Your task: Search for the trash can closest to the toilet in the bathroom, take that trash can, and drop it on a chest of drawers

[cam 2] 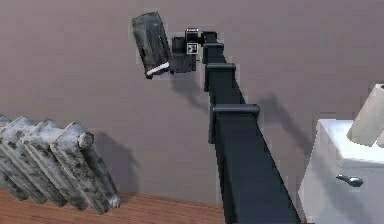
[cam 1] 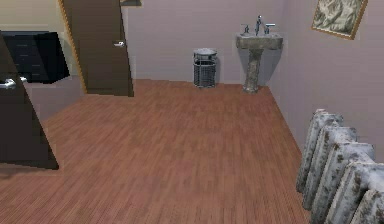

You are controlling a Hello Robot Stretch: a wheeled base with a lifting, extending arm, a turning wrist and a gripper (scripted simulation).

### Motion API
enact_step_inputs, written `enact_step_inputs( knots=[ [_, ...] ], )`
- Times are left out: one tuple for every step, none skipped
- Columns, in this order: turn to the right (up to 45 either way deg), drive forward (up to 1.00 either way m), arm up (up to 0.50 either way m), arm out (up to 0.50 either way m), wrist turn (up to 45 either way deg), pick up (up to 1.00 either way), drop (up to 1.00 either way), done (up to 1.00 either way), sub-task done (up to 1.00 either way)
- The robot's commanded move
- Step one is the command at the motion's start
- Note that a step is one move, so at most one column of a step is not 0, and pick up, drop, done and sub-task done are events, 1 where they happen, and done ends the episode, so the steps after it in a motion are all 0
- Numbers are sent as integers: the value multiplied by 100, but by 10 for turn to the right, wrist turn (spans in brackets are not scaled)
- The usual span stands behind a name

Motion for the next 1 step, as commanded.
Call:
enact_step_inputs(
  knots=[
    [0, 0, 0, 0, -450, 0, 0, 0, 0]
  ],
)
